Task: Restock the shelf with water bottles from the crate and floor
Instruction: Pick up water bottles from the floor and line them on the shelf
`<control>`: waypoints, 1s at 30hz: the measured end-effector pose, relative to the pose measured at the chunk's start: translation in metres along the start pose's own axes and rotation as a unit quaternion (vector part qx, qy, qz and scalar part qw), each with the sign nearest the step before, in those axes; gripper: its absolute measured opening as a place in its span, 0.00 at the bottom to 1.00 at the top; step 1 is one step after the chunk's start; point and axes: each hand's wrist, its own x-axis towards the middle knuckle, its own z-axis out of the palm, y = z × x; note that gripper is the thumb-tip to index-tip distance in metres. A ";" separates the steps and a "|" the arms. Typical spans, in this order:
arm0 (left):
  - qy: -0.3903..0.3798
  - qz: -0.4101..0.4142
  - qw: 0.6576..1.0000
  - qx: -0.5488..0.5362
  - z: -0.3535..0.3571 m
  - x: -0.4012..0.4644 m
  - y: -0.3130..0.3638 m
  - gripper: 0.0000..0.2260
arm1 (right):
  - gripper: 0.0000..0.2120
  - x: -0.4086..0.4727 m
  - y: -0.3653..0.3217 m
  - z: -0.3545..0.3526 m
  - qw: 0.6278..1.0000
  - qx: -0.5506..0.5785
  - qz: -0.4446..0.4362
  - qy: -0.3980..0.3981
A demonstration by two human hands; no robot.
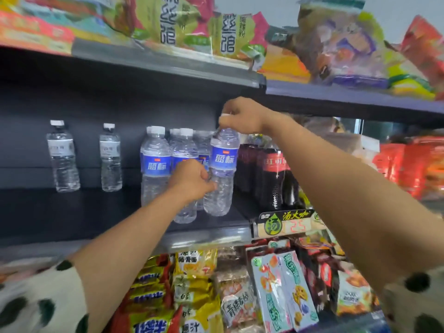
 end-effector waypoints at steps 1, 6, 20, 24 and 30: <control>0.025 -0.007 0.999 0.020 0.006 0.003 0.001 0.10 | 0.13 0.007 0.006 0.005 1.000 0.006 -0.004 -0.004; 0.061 -0.042 0.992 0.100 0.031 0.009 -0.003 0.20 | 0.09 0.033 0.026 0.036 0.998 0.034 -0.029 -0.043; 0.079 -0.070 0.980 0.168 0.042 -0.002 0.002 0.19 | 0.07 0.047 0.025 0.051 0.989 0.070 -0.029 -0.123; 0.079 -0.065 0.979 0.175 0.041 -0.002 -0.001 0.20 | 0.11 0.049 0.024 0.052 0.989 0.065 -0.020 -0.130; 0.082 -0.054 0.980 0.176 0.044 -0.002 -0.009 0.19 | 0.12 0.046 0.023 0.051 0.992 0.034 -0.013 -0.119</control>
